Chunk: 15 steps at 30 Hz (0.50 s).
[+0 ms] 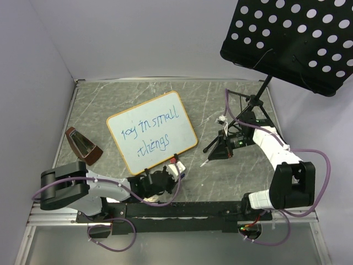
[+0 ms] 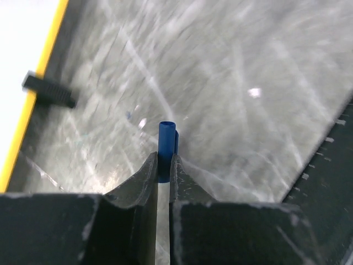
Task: Write a sentence on the whiteboard
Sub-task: Insert the whiteboard marker without the cap into the pen cap.
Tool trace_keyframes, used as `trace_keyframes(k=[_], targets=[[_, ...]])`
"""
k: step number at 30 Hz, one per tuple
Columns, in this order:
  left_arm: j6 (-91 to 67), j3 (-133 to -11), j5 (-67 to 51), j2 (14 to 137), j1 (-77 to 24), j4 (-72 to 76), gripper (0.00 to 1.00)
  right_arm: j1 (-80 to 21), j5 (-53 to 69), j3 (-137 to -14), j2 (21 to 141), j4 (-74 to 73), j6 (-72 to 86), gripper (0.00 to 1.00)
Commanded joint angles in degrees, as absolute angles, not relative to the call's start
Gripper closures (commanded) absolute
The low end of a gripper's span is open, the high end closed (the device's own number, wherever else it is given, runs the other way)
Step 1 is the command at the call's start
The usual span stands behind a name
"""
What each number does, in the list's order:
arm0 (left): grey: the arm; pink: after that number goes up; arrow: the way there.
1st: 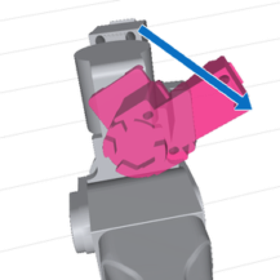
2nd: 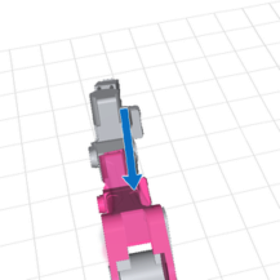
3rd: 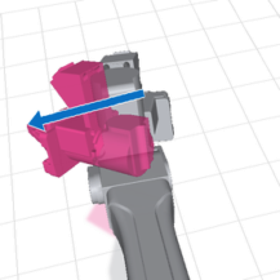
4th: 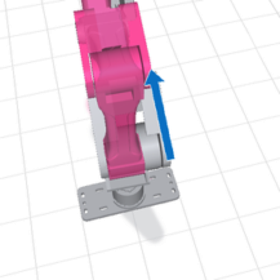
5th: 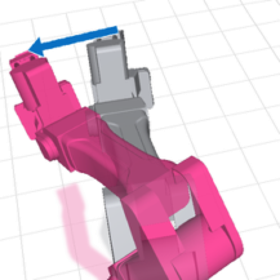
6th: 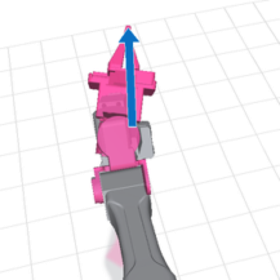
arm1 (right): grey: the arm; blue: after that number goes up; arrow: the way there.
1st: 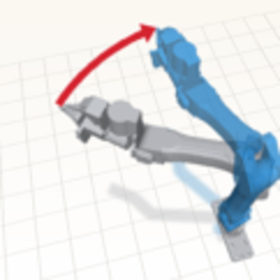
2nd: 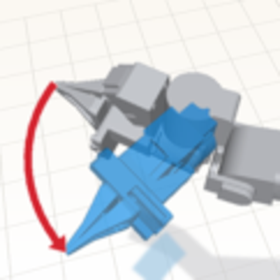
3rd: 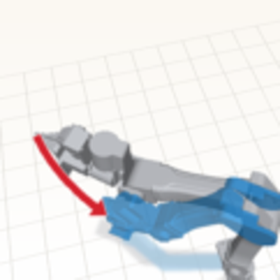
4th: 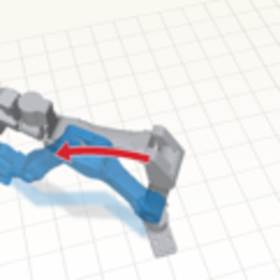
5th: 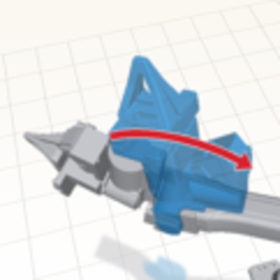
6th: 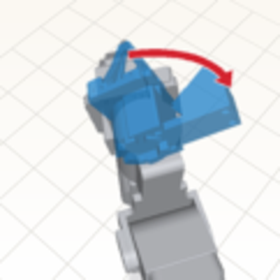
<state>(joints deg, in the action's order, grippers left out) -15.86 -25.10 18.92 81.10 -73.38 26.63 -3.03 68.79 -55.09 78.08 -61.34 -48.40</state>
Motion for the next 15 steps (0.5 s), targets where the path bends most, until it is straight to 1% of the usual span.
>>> trace_keyframes(k=[1,4,7,15], targets=[[-4.32,-20.22,16.09,78.31,-74.35,51.40,0.99,-6.15,72.60,-56.78,77.26,-61.97,-51.86,1.00],[-3.17,-20.65,14.68,79.45,-74.44,53.34,0.99,-8.26,71.72,-55.64,75.41,-57.77,-48.35,1.00],[-2.73,-20.39,13.89,79.98,-74.44,56.15,0.99,-10.45,70.75,-55.20,74.53,-56.25,-46.32,1.00],[-3.08,-20.30,12.66,80.51,-74.62,57.66,0.99,-13.80,69.17,-54.67,73.57,-52.56,-42.37,1.00]])
